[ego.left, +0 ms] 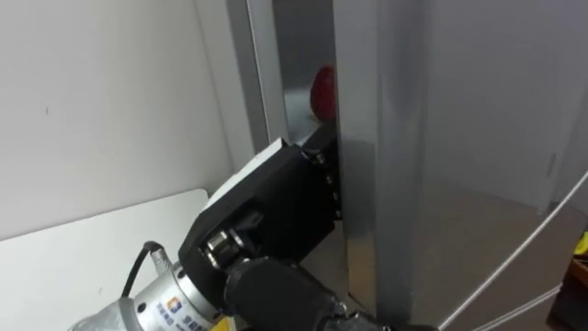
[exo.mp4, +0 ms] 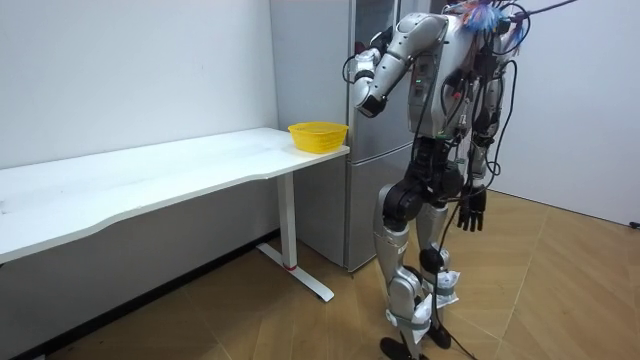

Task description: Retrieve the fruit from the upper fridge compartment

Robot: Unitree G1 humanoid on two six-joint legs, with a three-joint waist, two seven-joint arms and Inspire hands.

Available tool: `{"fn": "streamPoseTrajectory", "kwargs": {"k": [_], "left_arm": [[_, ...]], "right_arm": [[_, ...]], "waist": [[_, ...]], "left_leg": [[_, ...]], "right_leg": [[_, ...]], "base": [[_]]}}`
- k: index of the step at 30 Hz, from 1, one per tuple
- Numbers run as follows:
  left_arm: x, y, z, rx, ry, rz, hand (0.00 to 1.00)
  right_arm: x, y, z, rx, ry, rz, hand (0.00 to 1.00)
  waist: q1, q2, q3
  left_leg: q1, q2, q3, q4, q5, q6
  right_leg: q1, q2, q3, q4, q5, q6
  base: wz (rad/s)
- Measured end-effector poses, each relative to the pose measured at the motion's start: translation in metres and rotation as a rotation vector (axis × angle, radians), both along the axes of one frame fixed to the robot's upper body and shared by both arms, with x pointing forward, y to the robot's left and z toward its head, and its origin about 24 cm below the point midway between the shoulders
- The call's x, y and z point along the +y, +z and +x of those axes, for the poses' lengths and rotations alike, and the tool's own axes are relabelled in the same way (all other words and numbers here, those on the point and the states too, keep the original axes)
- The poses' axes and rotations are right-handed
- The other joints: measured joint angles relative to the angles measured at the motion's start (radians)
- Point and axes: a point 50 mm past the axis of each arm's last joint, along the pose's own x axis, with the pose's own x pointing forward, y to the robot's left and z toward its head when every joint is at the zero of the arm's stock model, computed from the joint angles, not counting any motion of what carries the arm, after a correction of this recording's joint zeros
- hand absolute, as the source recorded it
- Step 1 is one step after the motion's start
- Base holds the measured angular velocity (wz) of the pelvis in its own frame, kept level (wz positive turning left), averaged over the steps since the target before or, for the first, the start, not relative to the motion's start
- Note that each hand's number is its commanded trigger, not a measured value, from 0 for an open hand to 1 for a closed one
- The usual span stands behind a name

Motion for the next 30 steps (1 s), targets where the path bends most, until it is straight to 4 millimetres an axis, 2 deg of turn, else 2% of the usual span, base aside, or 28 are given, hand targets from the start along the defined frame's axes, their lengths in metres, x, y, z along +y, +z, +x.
{"fn": "streamPoseTrajectory", "kwargs": {"k": [8, 11, 13, 22, 30], "left_arm": [[-0.005, 0.002, 0.000, -0.011, -0.021, 0.006, 0.00], [-0.012, 0.006, -0.001, -0.026, -0.043, 0.012, 0.00], [-0.019, 0.009, -0.001, -0.034, -0.068, 0.014, 0.00], [-0.045, 0.013, -0.006, -0.063, -0.198, 0.039, 0.00], [-0.050, 0.015, -0.007, -0.075, -0.229, 0.040, 0.00]], "right_arm": [[0.000, 0.000, -0.004, 0.018, -0.006, 0.007, 0.00], [0.000, -0.001, -0.008, 0.029, -0.025, 0.008, 0.00], [0.000, -0.001, -0.011, 0.034, -0.044, 0.008, 0.00], [0.001, -0.001, -0.004, 0.016, -0.039, 0.018, 0.00], [0.001, 0.000, -0.003, 0.014, -0.037, 0.027, 0.00]], "waist": [[-0.020, -0.003, 0.0020], [-0.026, -0.004, 0.0025], [-0.030, -0.004, 0.0025], [-0.116, -0.003, 0.0022], [-0.138, -0.002, 0.0014]], "left_leg": [[0.008, 0.003, 0.030, 0.001, 0.000, 0.000], [0.000, 0.004, 0.032, 0.002, 0.000, 0.000], [0.000, 0.004, 0.051, 0.002, 0.000, 0.000], [-0.005, 0.005, 0.064, 0.001, 0.000, 0.000], [0.008, 0.016, 0.090, 0.001, 0.000, 0.000]], "right_leg": [[-0.008, 0.003, 0.026, 0.003, 0.002, 0.001], [-0.016, 0.005, 0.032, 0.000, 0.009, 0.003], [-0.016, 0.005, 0.040, -0.002, 0.010, 0.005], [-0.017, 0.006, 0.048, -0.008, 0.021, 0.008], [-0.015, 0.020, 0.080, -0.016, 0.029, -0.001]], "base": [[-0.09], [-0.05], [-0.02], [-0.04], [-0.14]]}}
